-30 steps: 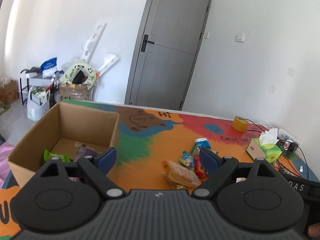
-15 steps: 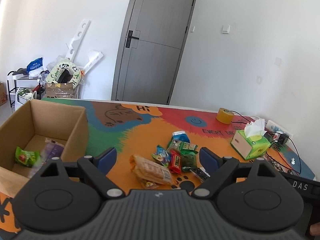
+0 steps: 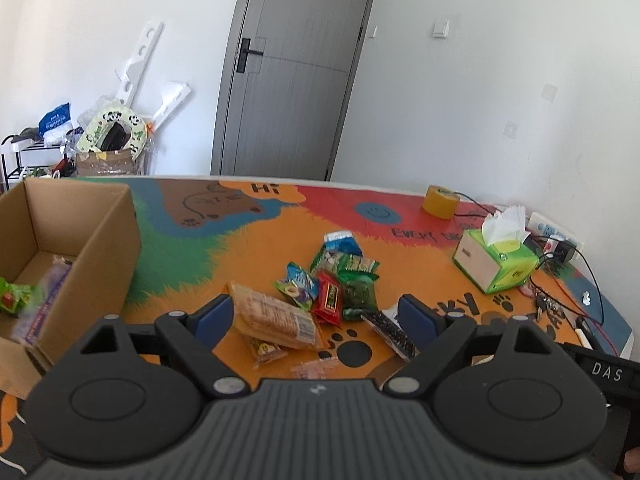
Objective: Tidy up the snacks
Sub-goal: 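Grasp red snack packet with left gripper while right gripper approaches pink pastry bag, then drop red packet into box with left gripper while right gripper grasps pink pastry bag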
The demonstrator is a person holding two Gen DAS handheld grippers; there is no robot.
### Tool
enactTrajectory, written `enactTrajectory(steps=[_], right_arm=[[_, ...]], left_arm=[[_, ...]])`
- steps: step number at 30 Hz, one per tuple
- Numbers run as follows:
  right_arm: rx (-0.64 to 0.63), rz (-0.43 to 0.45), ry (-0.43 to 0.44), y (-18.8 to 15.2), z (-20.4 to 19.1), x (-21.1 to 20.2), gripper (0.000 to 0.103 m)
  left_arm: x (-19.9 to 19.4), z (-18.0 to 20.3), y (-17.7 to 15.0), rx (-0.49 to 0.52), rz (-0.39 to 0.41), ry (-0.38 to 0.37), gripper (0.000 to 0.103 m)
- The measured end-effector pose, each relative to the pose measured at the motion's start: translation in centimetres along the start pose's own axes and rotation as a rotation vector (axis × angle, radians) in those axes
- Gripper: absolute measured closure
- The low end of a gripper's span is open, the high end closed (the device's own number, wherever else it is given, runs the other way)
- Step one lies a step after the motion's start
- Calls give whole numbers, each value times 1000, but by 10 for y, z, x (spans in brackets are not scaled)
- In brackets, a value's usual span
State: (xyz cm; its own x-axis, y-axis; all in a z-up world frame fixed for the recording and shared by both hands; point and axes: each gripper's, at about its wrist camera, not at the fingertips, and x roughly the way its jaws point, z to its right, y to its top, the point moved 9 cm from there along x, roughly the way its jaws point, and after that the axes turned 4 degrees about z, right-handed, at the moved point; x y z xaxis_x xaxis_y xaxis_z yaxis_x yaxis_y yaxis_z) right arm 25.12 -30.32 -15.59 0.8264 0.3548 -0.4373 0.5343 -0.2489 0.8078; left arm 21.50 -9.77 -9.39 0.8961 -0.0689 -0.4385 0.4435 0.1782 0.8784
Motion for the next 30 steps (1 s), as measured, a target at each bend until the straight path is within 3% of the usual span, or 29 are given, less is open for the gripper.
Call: enactTrajectory(steps=[6,12,14,19,21,23,30], right_arm=[[22,-49,12,-11,8,13,15],[27,-82,1,-21,13,28,17],[30,-90,0,-23,12,33,17],[10,-97,8,-27,6,38,17],[-4,-96,8,-28,5,40,17],[-14,-94,3,-28,4,43,17],[-16,-95,-3,-27,6,58,12]], left_arm=[[16,5,-15,10,-40,-4,17],[35,4,-38,7,-95,7,27],[43,3,-49,15,-126,21,38],[50,0,-66,8,-173,30,53],[52,1,-70,9,-187,33,62],[52,0,-71,40,-174,60,79],[52,-6,-67,5,-168,66,84]])
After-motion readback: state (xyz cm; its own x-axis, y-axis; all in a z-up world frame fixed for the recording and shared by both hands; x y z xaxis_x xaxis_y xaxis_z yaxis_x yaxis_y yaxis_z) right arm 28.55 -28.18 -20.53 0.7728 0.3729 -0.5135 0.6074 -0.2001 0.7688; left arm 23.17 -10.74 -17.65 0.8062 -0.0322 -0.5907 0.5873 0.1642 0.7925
